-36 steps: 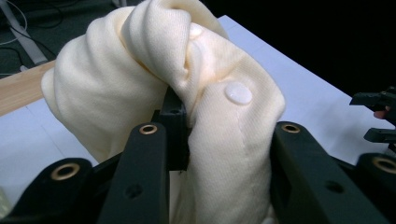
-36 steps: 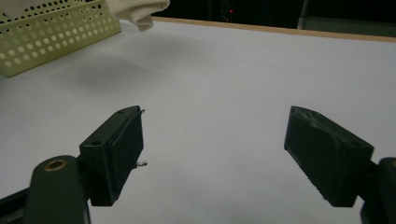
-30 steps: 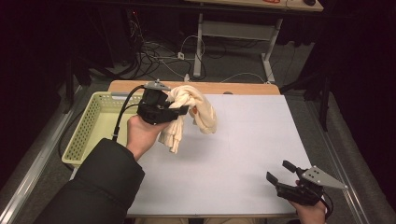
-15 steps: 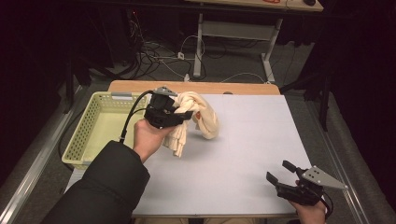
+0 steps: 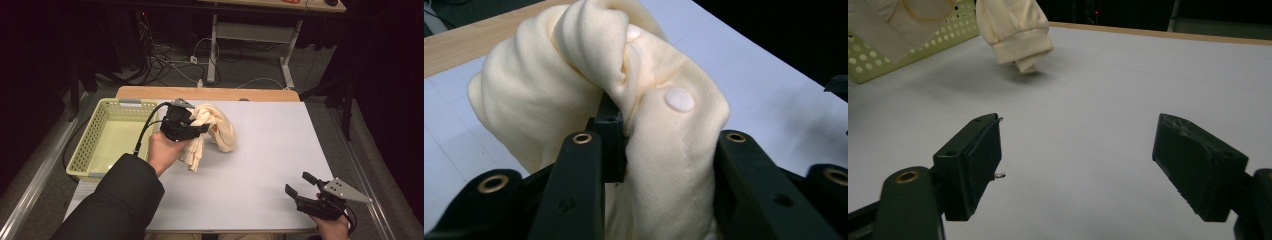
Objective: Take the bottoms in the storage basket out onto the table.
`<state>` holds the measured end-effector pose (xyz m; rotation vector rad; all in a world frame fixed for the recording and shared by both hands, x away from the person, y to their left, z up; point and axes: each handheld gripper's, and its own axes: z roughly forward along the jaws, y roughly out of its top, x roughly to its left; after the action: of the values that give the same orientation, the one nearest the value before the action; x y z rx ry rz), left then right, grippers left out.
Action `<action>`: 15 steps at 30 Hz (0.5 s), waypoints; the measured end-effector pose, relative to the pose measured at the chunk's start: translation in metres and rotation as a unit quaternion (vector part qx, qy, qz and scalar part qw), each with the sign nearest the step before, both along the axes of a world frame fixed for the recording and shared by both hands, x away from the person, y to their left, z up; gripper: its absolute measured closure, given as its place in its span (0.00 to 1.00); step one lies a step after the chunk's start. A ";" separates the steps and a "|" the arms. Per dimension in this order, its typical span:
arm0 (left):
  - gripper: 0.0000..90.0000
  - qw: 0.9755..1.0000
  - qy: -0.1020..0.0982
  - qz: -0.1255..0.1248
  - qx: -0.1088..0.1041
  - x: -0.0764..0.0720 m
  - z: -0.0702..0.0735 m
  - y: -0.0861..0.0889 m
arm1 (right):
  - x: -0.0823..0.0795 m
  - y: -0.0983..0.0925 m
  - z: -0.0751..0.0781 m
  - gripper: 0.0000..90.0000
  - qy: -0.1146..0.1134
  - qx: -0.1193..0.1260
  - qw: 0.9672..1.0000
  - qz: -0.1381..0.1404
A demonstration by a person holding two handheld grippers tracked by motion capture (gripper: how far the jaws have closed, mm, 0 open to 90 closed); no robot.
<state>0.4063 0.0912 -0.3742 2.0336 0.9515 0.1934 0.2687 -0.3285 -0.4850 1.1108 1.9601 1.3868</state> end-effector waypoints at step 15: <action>0.72 0.999 0.027 0.009 0.018 0.004 -0.032 -0.005 | 0.000 0.000 0.000 0.22 0.001 0.000 1.000 0.001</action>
<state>0.4107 0.0863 -0.4066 2.0732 1.0068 0.1662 0.2687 -0.3284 -0.4851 1.1102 1.9629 1.3872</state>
